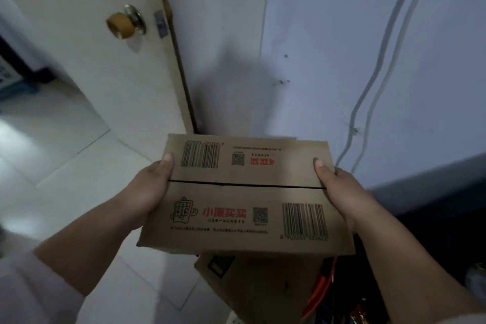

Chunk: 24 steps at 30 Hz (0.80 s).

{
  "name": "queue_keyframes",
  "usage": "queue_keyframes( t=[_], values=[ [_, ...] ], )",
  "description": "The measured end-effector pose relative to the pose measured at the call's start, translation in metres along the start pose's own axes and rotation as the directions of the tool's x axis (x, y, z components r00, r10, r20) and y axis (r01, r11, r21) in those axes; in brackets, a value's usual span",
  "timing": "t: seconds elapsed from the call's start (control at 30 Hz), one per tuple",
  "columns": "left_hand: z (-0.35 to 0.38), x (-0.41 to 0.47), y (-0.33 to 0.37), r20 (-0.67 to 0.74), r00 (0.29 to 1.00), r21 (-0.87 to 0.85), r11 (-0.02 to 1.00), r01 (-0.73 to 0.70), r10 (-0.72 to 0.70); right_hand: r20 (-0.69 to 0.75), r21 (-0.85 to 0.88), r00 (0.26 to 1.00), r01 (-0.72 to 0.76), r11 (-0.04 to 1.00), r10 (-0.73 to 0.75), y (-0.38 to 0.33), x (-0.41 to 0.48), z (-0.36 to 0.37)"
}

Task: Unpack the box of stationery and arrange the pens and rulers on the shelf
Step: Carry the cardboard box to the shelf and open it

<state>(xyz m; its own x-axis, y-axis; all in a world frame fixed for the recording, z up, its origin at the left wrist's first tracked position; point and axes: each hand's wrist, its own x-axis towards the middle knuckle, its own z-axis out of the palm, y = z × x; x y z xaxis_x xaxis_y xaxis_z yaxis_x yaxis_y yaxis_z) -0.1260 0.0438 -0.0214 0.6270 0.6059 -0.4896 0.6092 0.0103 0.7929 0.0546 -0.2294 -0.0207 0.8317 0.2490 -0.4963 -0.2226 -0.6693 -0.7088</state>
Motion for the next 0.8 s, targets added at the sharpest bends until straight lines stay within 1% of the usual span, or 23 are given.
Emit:
queue_keyframes(
  t=[0.07, 0.13, 0.27, 0.33, 0.47, 0.57, 0.67, 0.8],
  values=[
    [-0.024, -0.016, -0.013, -0.05, 0.999, -0.011, 1.0, 0.009, -0.01, 0.023, -0.089, 0.999, 0.039, 0.995, -0.037, -0.01, -0.001, 0.015],
    [-0.049, -0.035, -0.027, -0.109, 0.994, -0.085, 0.996, 0.018, -0.027, 0.068, -0.137, 0.995, 0.084, 0.987, -0.076, -0.017, 0.0, 0.034],
    [-0.104, -0.082, -0.062, -0.181, 0.981, -0.29, 0.957, 0.021, -0.076, 0.15, -0.101, 0.97, 0.209, 0.973, -0.192, -0.055, -0.031, 0.083],
    [-0.135, -0.109, -0.086, -0.241, 0.966, -0.342, 0.94, 0.003, -0.091, 0.235, -0.08, 0.947, 0.244, 0.967, -0.219, -0.083, -0.069, 0.115],
    [-0.195, -0.168, -0.139, -0.368, 0.916, -0.456, 0.89, -0.029, -0.158, 0.366, -0.131, 0.891, 0.335, 0.933, -0.269, -0.122, -0.13, 0.181],
    [-0.239, -0.217, -0.179, -0.463, 0.854, -0.539, 0.84, -0.061, -0.235, 0.452, -0.127, 0.832, 0.418, 0.9, -0.322, -0.14, -0.179, 0.236],
    [-0.282, -0.27, -0.222, -0.551, 0.787, -0.544, 0.835, -0.085, -0.279, 0.532, -0.121, 0.768, 0.487, 0.865, -0.357, -0.154, -0.231, 0.293],
    [-0.333, -0.344, -0.279, -0.666, 0.652, -0.531, 0.844, -0.073, -0.363, 0.677, -0.078, 0.651, 0.527, 0.846, -0.343, -0.163, -0.301, 0.368]
  ],
)
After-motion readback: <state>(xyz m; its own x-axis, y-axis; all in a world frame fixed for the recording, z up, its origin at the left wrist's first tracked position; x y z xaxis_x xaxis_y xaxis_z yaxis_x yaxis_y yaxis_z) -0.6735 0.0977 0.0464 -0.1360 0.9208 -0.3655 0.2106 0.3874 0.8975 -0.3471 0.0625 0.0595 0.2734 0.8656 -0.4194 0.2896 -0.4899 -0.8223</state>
